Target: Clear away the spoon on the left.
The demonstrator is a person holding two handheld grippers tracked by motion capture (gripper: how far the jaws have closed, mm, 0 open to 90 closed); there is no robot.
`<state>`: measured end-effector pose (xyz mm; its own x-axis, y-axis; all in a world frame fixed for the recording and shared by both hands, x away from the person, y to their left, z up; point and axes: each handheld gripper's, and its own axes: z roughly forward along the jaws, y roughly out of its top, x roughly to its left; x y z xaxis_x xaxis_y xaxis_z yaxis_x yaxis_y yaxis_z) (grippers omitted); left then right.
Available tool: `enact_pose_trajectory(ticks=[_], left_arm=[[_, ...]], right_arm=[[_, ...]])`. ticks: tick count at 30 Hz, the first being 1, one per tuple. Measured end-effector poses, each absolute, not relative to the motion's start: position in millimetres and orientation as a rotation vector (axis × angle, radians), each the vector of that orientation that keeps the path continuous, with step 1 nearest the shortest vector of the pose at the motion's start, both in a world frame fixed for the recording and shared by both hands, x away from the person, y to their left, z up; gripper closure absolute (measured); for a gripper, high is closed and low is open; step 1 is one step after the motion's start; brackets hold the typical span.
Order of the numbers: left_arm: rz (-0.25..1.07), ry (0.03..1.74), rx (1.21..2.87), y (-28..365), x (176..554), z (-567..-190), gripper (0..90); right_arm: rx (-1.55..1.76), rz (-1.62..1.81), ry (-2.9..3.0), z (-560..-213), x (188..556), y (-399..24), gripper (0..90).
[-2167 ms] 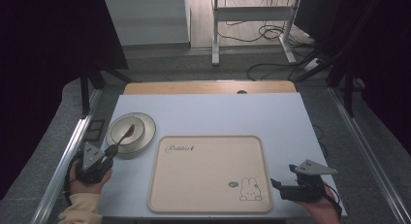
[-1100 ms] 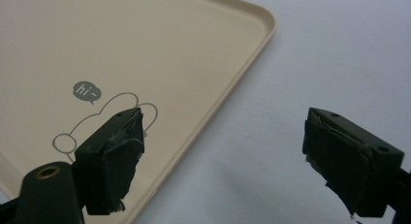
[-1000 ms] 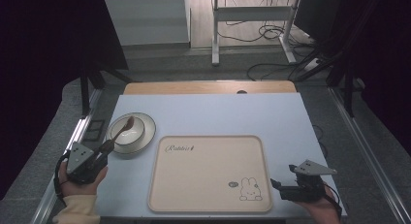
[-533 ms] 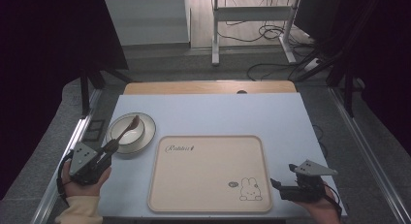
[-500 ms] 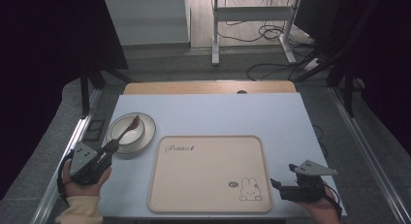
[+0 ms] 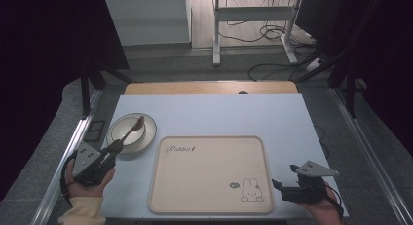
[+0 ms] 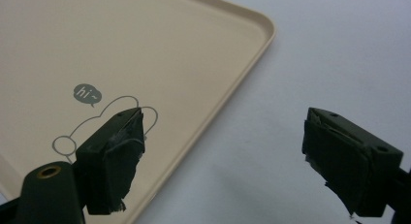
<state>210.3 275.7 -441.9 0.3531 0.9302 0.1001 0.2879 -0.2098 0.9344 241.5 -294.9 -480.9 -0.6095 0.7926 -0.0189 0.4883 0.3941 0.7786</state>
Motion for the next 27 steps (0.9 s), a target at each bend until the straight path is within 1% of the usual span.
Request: enact_pose_trajectory(ticks=[14,27], left_arm=[[0.875,1.053,1.719,262.4,215.0,-436.6,84.3],[0.859,0.996,1.75,242.1,229.9,-431.5,84.3]], right_arm=[[1.104,1.075,2.269,-480.8,241.2,-294.7,15.4],[1.107,1.073,2.271,-481.0,241.0,-293.8,15.4]])
